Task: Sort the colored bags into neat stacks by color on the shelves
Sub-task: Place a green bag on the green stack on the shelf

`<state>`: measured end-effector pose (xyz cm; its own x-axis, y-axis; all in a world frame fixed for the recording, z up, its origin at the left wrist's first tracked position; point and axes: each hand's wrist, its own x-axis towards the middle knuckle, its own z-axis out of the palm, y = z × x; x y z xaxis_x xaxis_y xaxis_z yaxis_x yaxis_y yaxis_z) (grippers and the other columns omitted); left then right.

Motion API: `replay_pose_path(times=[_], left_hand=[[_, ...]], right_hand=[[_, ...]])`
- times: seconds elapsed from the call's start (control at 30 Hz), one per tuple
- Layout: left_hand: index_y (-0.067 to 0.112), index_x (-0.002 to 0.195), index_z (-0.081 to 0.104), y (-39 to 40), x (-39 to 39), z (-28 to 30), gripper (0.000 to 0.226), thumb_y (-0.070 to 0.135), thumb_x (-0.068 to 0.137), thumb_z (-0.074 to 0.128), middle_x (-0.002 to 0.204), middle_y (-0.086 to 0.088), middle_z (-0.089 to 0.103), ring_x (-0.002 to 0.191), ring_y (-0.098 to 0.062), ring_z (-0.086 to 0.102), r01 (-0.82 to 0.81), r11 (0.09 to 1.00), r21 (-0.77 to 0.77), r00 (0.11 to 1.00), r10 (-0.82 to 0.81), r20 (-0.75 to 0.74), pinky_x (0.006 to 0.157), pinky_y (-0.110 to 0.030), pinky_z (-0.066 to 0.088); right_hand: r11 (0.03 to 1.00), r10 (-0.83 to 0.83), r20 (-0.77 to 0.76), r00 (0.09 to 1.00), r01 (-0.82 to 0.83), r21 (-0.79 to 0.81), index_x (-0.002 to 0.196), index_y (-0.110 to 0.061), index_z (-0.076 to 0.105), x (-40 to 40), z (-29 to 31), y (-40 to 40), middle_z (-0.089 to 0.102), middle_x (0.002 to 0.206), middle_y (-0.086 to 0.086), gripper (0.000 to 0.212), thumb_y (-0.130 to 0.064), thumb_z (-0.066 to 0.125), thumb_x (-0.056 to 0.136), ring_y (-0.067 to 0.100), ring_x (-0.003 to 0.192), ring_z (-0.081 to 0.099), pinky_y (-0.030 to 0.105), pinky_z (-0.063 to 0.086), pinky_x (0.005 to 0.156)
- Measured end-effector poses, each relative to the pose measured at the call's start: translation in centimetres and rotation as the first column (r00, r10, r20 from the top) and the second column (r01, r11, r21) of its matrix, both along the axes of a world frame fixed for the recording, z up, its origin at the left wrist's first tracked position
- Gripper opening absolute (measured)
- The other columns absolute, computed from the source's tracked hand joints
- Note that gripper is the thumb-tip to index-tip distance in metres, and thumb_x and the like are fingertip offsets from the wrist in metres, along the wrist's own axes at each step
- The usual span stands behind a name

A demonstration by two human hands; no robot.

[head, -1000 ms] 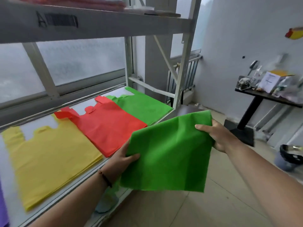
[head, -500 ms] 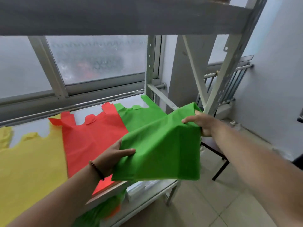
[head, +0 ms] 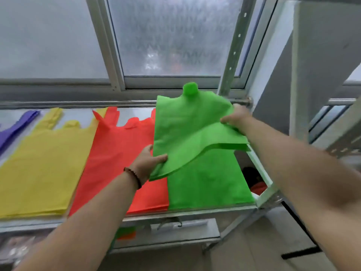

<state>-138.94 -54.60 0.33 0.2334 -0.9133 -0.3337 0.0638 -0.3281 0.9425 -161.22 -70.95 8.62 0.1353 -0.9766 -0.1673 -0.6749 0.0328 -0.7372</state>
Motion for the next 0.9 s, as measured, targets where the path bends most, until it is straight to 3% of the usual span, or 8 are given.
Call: replay_pose_path(times=[0.07, 0.13, 0.3, 0.4, 0.57, 0.67, 0.77, 0.9], left_hand=[[-0.005, 0.121, 0.05, 0.0, -1.7, -2.9, 0.04, -0.013, 0.083, 0.056, 0.123, -0.026, 0.059, 0.085, -0.024, 0.063, 0.021, 0.995, 0.1, 0.997, -0.028, 0.07, 0.08, -0.036, 0.054], [-0.005, 0.121, 0.051, 0.1, -3.3, -4.5, 0.043, -0.017, 0.08, 0.054, 0.12, -0.019, 0.06, 0.096, -0.023, 0.059, 0.013, 0.991, 0.133, 0.983, -0.037, 0.178, 0.091, -0.038, 0.049], [0.001, 0.127, 0.045, -0.1, -5.4, -4.6, 0.049, -0.008, 0.08, 0.054, 0.122, -0.016, 0.059, 0.108, -0.023, 0.058, -0.054, 0.988, 0.147, 0.911, -0.012, 0.412, 0.093, -0.03, 0.045], [0.005, 0.124, 0.048, 0.2, -6.2, -4.5, 0.043, -0.003, 0.081, 0.052, 0.119, -0.015, 0.062, 0.108, -0.03, 0.06, -0.095, 0.974, 0.204, 0.872, -0.018, 0.489, 0.094, -0.037, 0.049], [0.005, 0.119, 0.056, 1.0, -7.1, -4.2, 0.038, -0.002, 0.082, 0.047, 0.116, -0.016, 0.064, 0.105, -0.032, 0.06, -0.212, 0.95, 0.228, 0.794, 0.031, 0.608, 0.08, -0.032, 0.045], [0.002, 0.128, 0.05, 1.4, -7.6, -3.8, 0.045, -0.003, 0.083, 0.045, 0.127, -0.018, 0.059, 0.112, -0.032, 0.058, -0.259, 0.947, 0.192, 0.767, 0.081, 0.636, 0.089, -0.035, 0.047], [0.003, 0.128, 0.049, 1.9, -8.9, -3.9, 0.045, -0.001, 0.083, 0.045, 0.129, -0.018, 0.056, 0.107, -0.031, 0.058, -0.211, 0.955, 0.21, 0.769, 0.03, 0.639, 0.091, -0.035, 0.047], [0.0, 0.127, 0.043, 2.0, -10.5, -4.2, 0.047, 0.01, 0.082, 0.049, 0.14, -0.02, 0.04, 0.129, -0.033, 0.041, -0.203, 0.919, 0.339, 0.772, -0.064, 0.633, 0.108, -0.038, 0.038]], right_hand=[[0.999, -0.02, -0.333, 0.943, 0.03, 0.024, 0.12, -0.004, 0.043, -0.4, -5.0, 0.0, 0.056, 0.119, 0.017, 0.039, -0.01, 0.059, 0.085, 0.027, 0.101, 0.054, 0.03, 0.045, 0.081], [0.993, 0.004, -0.457, 0.89, 0.049, 0.104, 0.134, 0.003, 0.035, -0.9, -8.8, 0.7, 0.049, 0.133, 0.022, 0.052, -0.011, 0.053, 0.088, 0.035, 0.119, 0.051, 0.036, 0.044, 0.095], [0.992, -0.056, -0.474, 0.879, 0.104, 0.077, 0.135, 0.003, 0.036, -1.9, -11.8, 2.6, 0.052, 0.132, 0.022, 0.046, -0.004, 0.045, 0.091, 0.037, 0.12, 0.052, 0.038, 0.046, 0.092], [0.991, -0.12, -0.459, 0.88, 0.132, -0.006, 0.127, 0.002, 0.041, -2.6, -12.0, 3.5, 0.053, 0.129, 0.023, 0.036, -0.001, 0.04, 0.091, 0.039, 0.118, 0.052, 0.042, 0.046, 0.092], [0.987, -0.112, -0.466, 0.878, 0.151, 0.047, 0.129, 0.003, 0.039, -3.7, -12.2, 4.9, 0.052, 0.13, 0.024, 0.039, -0.002, 0.04, 0.09, 0.039, 0.118, 0.052, 0.045, 0.047, 0.093], [0.986, -0.06, -0.477, 0.877, 0.127, 0.109, 0.133, 0.005, 0.036, -4.3, -12.1, 5.9, 0.047, 0.134, 0.024, 0.047, -0.003, 0.043, 0.087, 0.039, 0.12, 0.05, 0.044, 0.047, 0.095], [0.977, -0.002, -0.509, 0.861, 0.11, 0.182, 0.135, 0.005, 0.035, -4.9, -12.2, 7.6, 0.038, 0.139, 0.023, 0.051, -0.008, 0.044, 0.086, 0.038, 0.123, 0.045, 0.042, 0.044, 0.097], [0.97, 0.015, -0.535, 0.845, 0.117, 0.213, 0.135, 0.004, 0.033, -5.6, -12.6, 9.5, 0.027, 0.143, 0.023, 0.05, -0.009, 0.044, 0.088, 0.04, 0.127, 0.036, 0.041, 0.037, 0.103]])
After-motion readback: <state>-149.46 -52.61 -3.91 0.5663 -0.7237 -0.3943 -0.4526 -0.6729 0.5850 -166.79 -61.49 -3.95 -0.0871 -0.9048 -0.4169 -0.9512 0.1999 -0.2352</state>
